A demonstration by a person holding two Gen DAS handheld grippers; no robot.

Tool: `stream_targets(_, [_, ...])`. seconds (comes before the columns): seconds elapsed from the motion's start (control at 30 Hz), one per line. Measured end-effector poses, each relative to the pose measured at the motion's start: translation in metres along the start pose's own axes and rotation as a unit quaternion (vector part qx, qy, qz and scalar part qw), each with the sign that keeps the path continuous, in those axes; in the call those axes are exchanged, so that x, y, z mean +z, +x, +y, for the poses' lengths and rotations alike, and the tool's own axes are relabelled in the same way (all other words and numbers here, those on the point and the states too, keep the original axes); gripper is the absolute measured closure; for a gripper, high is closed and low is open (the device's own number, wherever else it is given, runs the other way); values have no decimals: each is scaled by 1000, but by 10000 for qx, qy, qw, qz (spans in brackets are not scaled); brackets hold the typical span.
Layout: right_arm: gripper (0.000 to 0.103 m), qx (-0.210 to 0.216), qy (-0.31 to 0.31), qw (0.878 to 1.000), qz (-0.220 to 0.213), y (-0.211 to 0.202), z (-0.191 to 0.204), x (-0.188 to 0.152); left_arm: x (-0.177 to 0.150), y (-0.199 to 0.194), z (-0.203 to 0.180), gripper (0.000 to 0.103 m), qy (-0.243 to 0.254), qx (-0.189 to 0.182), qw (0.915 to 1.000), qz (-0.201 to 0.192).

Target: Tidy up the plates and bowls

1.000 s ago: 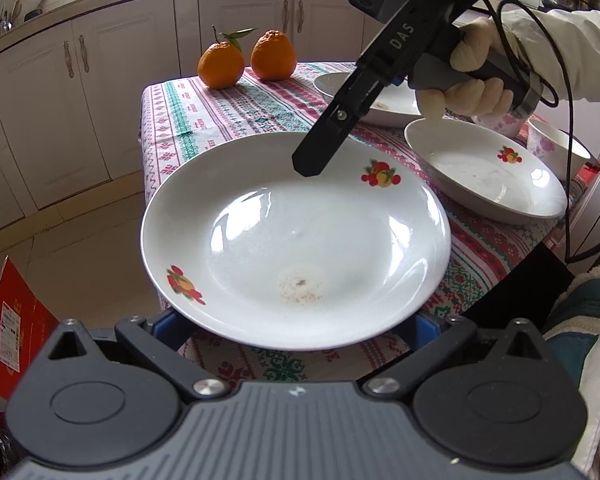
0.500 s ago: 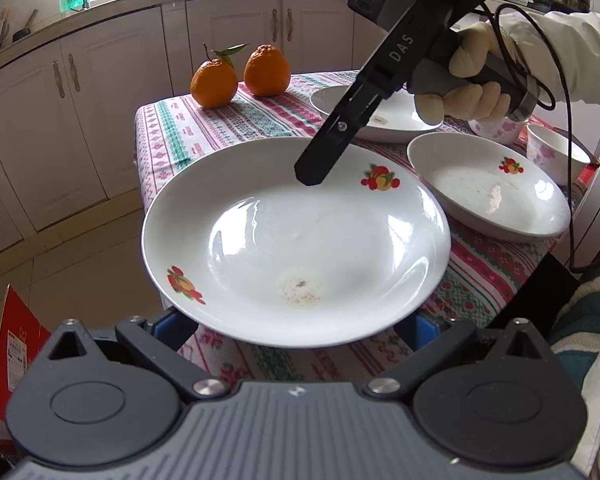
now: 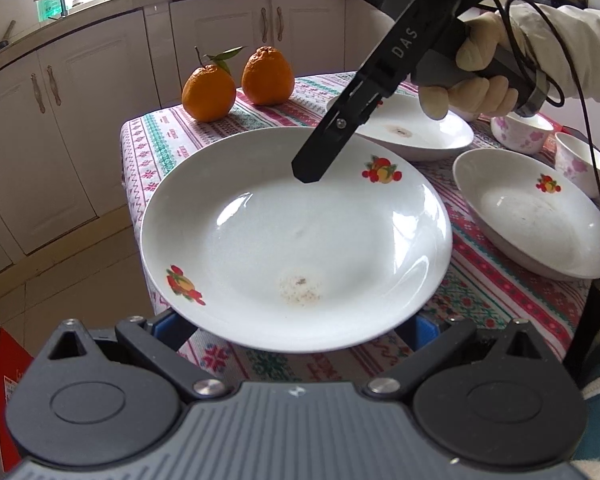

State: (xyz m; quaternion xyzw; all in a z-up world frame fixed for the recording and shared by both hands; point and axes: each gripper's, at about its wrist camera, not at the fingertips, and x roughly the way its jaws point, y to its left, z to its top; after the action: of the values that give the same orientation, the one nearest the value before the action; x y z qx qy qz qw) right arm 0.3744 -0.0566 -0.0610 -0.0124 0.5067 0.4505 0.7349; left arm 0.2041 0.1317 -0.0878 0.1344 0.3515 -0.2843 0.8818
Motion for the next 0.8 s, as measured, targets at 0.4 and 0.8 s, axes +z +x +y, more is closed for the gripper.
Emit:
stream_targets(0.4, [25,-163,202,9997,9,10,-19,10,9,17,11,1,-20,-73,9999,70])
stream_targets(0.8, [25,-302,148,9994,33,12,-18,10,8,21,14,1,-66,-80,9999,113])
